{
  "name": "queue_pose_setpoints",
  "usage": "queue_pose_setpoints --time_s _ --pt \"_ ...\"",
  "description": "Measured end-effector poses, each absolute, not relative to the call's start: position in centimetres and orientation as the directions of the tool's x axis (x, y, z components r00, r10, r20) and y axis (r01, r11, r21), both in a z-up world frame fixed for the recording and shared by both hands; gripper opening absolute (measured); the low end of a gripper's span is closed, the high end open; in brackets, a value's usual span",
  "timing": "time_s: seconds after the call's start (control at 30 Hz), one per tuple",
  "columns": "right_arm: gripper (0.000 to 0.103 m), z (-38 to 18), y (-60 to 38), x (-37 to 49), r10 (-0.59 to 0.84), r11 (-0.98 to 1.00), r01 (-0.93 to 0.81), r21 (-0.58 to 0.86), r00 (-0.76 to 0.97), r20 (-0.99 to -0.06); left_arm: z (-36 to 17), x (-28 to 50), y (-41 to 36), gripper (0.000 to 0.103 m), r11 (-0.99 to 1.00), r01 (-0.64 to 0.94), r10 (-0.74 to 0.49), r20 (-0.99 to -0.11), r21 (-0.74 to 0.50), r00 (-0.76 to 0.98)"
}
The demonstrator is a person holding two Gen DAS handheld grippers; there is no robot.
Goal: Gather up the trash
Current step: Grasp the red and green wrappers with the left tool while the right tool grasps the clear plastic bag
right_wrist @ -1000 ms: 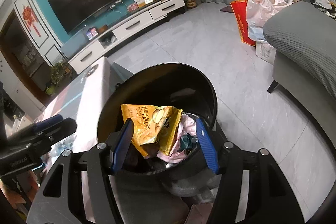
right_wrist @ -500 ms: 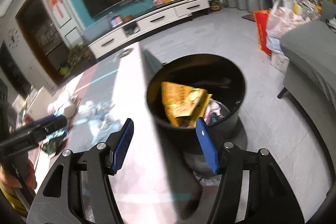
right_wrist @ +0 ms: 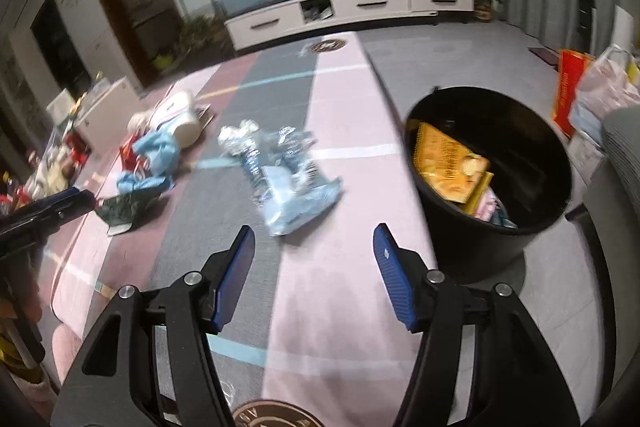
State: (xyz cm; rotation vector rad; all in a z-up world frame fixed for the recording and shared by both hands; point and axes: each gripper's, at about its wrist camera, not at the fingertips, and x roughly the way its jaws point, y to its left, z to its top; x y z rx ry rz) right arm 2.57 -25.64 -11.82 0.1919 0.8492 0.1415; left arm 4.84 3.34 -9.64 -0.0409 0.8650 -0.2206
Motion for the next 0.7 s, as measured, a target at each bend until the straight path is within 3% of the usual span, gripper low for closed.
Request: queue_pose_setpoints --time_s 0.17,0.5,0.6,0.7 --pt "0.061 -12.6 -23.2 4.7 0.198 0.978 -0.084 0.188 0.636 -0.745 -10.8 5.1 7.5 0.086 0.984 0.081 -0.176 -0.761 -0.161 0.625" --pt "0.061 -12.7 -21.2 7.7 0.164 0.986 -0.113 0.118 0.645 -0.747 -13.0 7.1 10.1 0.087 0.965 0.025 -0.224 -0.768 -0.261 0.600" --pt "0.061 -12.8 -20.7 8.7 0.163 0.986 -0.119 0.113 0.651 -0.741 -13.9 8.1 12.1 0.087 0.928 -0.040 -0.279 -0.764 -0.369 0.581" --pt "0.061 -13.1 -20.0 9.7 0.163 0.986 -0.131 0.102 0.651 -0.742 -14.7 8.8 13.2 0.087 0.911 -0.090 -0.280 -0.765 -0.402 0.580"
